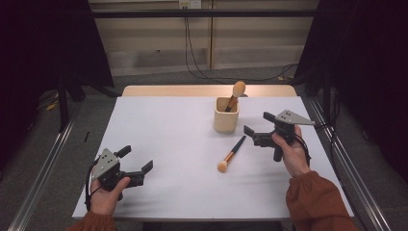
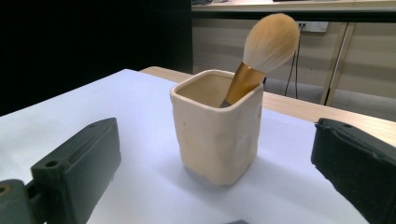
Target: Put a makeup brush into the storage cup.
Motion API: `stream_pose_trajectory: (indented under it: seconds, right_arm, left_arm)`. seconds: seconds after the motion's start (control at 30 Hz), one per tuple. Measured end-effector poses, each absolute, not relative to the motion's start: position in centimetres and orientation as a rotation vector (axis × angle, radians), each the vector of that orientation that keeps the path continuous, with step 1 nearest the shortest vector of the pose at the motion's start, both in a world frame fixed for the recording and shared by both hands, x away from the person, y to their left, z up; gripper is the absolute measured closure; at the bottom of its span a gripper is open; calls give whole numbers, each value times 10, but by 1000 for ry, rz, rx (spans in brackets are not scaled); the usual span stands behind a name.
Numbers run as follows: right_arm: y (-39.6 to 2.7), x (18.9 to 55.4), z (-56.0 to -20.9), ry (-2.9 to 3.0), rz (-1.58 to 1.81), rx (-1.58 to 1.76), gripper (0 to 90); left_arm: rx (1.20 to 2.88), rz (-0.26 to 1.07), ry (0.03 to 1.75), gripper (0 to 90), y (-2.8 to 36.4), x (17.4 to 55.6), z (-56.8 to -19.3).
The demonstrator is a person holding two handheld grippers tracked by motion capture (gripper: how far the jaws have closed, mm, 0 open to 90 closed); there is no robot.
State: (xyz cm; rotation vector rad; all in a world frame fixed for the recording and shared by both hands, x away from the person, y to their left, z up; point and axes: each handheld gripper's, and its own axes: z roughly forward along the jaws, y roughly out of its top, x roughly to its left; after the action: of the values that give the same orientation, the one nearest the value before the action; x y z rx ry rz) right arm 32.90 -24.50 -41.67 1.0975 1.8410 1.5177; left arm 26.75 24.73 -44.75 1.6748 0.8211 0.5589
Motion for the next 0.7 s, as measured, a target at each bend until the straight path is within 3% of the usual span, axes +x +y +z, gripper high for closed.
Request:
stream_pose_trajectory:
  seconds: [0.7]
  right_arm:
    - [-272,275,-429,1833,1463,1104,14]
  left_arm:
    - [1676,554,818,31,249,268,-449]
